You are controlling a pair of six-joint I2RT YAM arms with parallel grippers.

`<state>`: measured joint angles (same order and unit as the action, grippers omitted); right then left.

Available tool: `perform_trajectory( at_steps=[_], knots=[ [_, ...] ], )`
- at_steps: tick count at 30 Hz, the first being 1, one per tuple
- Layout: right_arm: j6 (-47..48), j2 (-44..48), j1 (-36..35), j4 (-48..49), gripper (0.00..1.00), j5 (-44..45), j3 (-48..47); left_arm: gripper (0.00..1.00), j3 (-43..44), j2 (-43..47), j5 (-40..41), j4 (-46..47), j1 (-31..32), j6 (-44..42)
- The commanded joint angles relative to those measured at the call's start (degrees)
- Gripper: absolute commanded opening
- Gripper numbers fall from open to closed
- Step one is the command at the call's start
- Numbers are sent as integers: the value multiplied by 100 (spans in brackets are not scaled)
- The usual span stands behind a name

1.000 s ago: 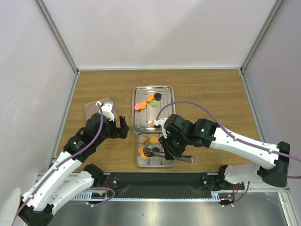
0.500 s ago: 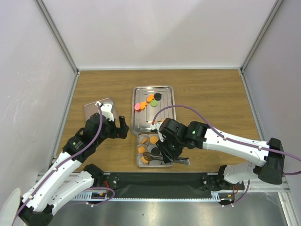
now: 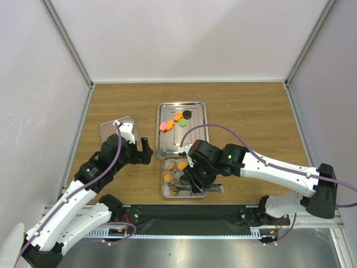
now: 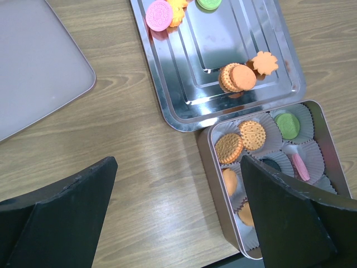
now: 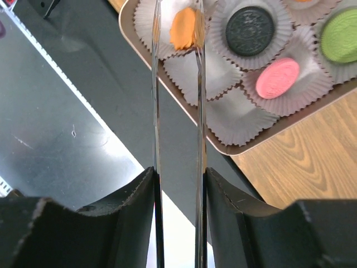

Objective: Pack the cookies

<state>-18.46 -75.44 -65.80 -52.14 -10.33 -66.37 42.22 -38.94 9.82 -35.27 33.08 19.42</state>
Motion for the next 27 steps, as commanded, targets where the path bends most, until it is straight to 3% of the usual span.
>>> perform_trajectory(
  at_steps=[1,10,17,21,27],
  knots=[
    [-44,230,155,2,45,198,-368,100,103,62,-112,152,-30,-70],
    [132,346,1077,-51,45,732,-1078,100,103,106,-121,178,-38,-79],
    [404,-899,1825,327,46,1936,-1756,100,94,114,-130,178,-30,-79],
    [509,-1708,2062,591,46,2122,-2151,100,94,123,-121,160,-30,-79],
    [545,-2370,2142,204,49,2668,-2645,100,76,141,-130,178,-30,-70]
  ],
)
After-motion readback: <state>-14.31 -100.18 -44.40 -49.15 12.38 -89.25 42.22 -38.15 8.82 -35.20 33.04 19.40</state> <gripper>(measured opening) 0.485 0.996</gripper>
